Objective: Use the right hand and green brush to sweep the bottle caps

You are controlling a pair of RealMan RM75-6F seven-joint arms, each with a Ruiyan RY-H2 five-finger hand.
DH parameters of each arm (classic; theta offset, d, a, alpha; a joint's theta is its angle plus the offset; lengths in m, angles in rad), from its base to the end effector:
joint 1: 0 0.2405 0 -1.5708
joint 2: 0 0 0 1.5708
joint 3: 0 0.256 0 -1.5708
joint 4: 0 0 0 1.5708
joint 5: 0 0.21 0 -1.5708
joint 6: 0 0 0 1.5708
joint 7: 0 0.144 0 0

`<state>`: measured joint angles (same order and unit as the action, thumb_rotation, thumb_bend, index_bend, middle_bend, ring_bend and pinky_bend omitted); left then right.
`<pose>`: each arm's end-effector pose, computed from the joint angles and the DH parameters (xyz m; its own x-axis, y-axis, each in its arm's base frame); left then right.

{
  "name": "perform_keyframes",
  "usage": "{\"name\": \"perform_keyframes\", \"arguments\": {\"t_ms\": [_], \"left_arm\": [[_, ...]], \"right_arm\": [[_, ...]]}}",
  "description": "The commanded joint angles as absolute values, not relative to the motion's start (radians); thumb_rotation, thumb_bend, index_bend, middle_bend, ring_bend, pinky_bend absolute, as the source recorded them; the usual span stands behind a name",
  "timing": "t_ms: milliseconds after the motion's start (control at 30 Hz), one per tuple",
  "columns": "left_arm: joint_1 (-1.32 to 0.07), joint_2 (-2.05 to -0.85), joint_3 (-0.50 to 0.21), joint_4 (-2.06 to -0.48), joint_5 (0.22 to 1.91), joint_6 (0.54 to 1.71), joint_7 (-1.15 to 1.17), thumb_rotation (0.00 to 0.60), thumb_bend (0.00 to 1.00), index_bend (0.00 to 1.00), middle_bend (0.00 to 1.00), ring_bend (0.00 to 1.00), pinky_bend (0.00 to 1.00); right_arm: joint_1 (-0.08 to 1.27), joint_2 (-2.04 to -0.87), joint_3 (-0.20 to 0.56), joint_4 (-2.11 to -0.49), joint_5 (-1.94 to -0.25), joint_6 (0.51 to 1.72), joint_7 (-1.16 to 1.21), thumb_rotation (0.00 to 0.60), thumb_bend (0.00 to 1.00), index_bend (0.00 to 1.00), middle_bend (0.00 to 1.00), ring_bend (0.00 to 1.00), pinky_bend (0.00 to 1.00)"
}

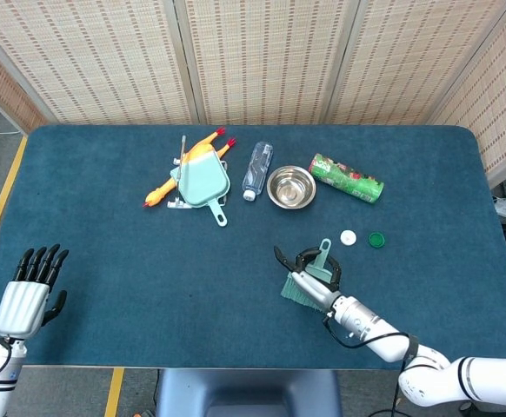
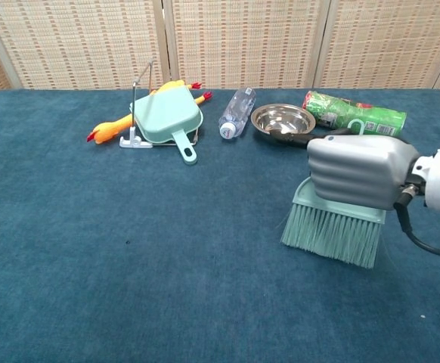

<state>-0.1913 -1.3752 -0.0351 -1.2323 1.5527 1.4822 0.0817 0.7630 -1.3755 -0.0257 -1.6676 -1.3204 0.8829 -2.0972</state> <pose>-0.3304 0.2175 0.1049 0.5752 -0.0527 0.8163 0.8065 -0.1306 -0.5767 -0.1540 -0.2856 -0.0097 0.5613 0.6784 -0.4739 0.7632 -0.2029 0.6135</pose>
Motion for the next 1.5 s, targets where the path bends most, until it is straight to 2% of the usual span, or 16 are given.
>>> {"name": "perform_keyframes", "arguments": {"t_ms": [33, 167, 433, 1000, 1267, 1500], "left_arm": [[-0.191, -1.375, -0.037, -1.232, 1.552, 1.485, 0.087, 0.600, 0.45, 0.00, 0.00, 0.00, 0.05], [-0.190, -1.379, -0.040, -1.227, 1.551, 1.491, 0.105, 0.600, 0.45, 0.00, 0.00, 0.00, 0.05], [-0.182, -1.382, -0.032, -1.221, 1.559, 1.500, 0.101, 0.600, 0.45, 0.00, 0.00, 0.00, 0.05], [-0.187, -1.391, -0.030, -1.211, 1.550, 1.477, 0.120, 0.600, 0.45, 0.00, 0.00, 0.00, 0.05], [-0.188, -1.387, -0.035, -1.205, 1.543, 1.474, 0.110, 0.600, 0.45, 0.00, 0.00, 0.00, 0.05], [-0.193, -1.381, -0.034, -1.206, 1.546, 1.466, 0.096, 0.600, 0.45, 0.00, 0.00, 0.00, 0.05]], "right_arm": [[0.752, -1.388, -0.044, -1.663, -1.266, 0.927, -2.160, 0.600, 0.42, 0.89, 0.84, 0.55, 0.00], [0.748, -1.398, -0.058, -1.640, -1.234, 0.946, -2.191, 0.600, 0.42, 0.89, 0.84, 0.55, 0.00], [0.726, -1.408, -0.070, -1.533, -1.133, 1.059, -2.231, 0.600, 0.42, 0.89, 0.84, 0.55, 0.00], [0.706, -1.436, -0.102, -1.203, -1.051, 1.067, -2.045, 0.600, 0.42, 0.89, 0.84, 0.55, 0.00], [0.690, -1.337, -0.072, -1.244, -1.162, 1.109, -1.684, 0.600, 0.42, 0.89, 0.84, 0.55, 0.00], [0.715, -1.340, -0.027, -1.296, -1.178, 1.120, -1.631, 0.600, 0.42, 0.89, 0.84, 0.55, 0.00]]}}
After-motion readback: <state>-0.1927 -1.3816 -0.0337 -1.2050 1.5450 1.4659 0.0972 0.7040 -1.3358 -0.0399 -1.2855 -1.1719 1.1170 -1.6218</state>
